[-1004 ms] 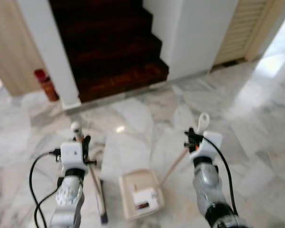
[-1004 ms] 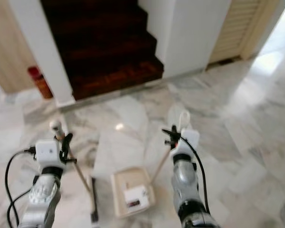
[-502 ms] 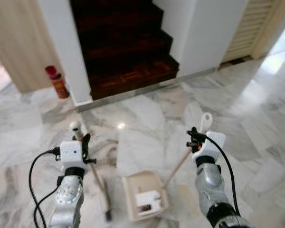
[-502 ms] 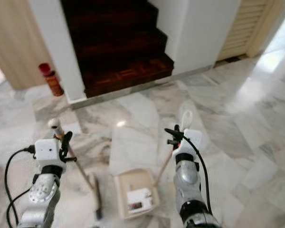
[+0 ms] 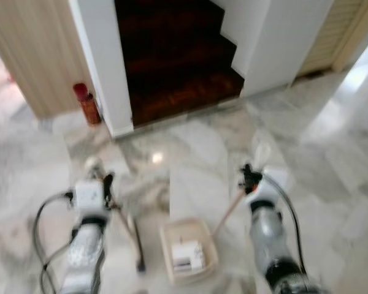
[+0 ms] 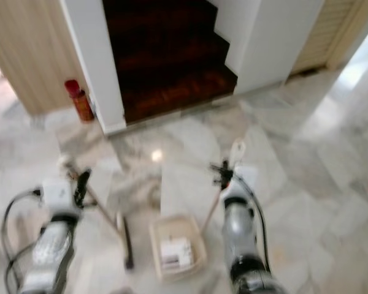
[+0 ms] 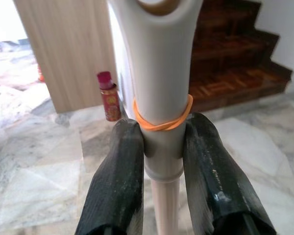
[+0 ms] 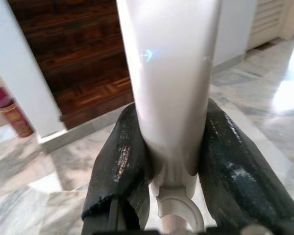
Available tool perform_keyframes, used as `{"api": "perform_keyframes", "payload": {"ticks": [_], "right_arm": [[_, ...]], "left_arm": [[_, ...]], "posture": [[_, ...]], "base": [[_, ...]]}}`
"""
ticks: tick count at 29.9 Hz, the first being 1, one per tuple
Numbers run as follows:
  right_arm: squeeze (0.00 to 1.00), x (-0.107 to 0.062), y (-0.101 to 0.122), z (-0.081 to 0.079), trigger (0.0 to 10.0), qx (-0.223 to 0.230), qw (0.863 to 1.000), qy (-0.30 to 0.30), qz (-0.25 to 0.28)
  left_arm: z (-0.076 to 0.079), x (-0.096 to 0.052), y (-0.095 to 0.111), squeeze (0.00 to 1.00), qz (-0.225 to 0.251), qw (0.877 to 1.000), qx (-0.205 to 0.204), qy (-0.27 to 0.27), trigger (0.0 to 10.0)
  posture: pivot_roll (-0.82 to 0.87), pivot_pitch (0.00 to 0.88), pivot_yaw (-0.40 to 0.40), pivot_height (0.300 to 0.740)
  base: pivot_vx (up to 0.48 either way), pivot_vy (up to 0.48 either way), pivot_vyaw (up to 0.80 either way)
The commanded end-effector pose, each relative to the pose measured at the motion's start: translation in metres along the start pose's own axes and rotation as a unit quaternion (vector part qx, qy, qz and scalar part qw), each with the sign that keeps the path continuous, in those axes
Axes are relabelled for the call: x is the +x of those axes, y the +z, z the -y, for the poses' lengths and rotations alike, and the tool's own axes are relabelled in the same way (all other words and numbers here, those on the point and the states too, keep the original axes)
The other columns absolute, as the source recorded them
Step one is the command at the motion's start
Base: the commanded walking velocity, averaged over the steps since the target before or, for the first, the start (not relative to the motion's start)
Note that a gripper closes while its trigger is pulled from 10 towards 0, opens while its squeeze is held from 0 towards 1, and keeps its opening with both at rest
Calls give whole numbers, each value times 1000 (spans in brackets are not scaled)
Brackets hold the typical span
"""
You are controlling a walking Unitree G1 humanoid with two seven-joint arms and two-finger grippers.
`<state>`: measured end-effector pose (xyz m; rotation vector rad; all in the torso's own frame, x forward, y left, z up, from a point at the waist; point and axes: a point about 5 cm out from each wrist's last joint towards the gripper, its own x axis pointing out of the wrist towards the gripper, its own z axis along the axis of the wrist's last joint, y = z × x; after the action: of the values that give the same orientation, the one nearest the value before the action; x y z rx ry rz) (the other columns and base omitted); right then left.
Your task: Sweep floor
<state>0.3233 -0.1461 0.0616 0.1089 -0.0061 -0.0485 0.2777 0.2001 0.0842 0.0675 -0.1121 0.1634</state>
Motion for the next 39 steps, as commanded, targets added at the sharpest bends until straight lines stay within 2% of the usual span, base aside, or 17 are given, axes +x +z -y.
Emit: {"api": "perform_keyframes", "payload": {"ticks": [1, 39], "right_arm": [[0, 3, 8, 1, 10000, 15, 1000, -5, 20], [0, 3, 3, -3, 10000, 12, 1000, 2, 1]], "left_arm": [[4, -1, 1, 0, 3, 1000, 1, -6, 10000], [3, -2, 2, 0, 3, 1000, 2, -6, 10000]], "posture": [[103, 116, -23, 740], [110, 118, -20, 740]], "base": [[0, 356, 0], [0, 355, 0]]}}
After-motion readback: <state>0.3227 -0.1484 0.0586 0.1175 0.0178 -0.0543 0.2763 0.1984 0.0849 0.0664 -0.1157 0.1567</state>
